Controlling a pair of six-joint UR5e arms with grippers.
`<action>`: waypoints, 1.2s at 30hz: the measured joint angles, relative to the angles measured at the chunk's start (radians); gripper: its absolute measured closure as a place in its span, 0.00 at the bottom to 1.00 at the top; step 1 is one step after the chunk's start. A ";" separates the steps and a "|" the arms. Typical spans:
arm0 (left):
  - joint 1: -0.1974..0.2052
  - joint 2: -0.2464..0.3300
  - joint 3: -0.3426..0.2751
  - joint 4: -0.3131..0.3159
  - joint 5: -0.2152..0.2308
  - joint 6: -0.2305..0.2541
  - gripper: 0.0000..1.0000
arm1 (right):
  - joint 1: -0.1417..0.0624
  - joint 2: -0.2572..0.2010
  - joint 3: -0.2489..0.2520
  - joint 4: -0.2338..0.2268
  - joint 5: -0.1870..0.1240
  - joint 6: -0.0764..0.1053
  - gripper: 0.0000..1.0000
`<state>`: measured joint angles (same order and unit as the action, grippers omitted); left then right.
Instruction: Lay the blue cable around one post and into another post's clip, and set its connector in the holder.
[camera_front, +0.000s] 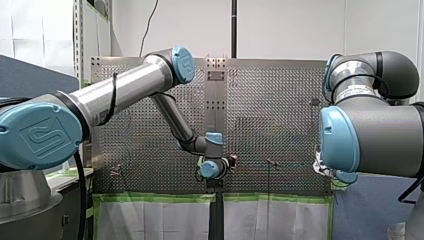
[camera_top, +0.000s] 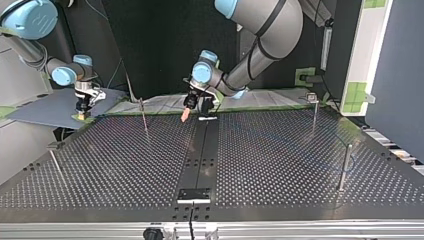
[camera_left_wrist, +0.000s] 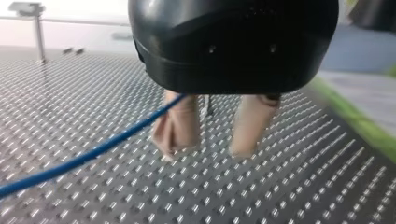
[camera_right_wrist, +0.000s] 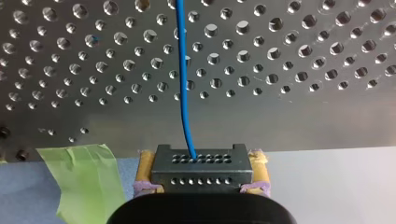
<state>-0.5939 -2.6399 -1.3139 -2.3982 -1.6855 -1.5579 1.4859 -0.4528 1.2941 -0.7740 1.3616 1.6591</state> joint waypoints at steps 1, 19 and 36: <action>-0.001 0.001 0.000 -0.010 0.010 0.009 0.00 | 0.001 0.000 0.000 0.001 0.000 0.000 1.00; -0.099 0.036 -0.001 -0.192 0.192 0.191 0.00 | 0.007 0.004 0.000 0.001 0.001 0.018 1.00; -0.150 0.103 -0.001 -0.273 0.180 0.197 0.00 | 0.013 0.008 0.000 0.004 -0.005 0.025 1.00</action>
<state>-0.7439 -2.5368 -1.3151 -2.6717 -1.5056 -1.3604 1.4994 -0.4444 1.2942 -0.7699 1.3564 1.6845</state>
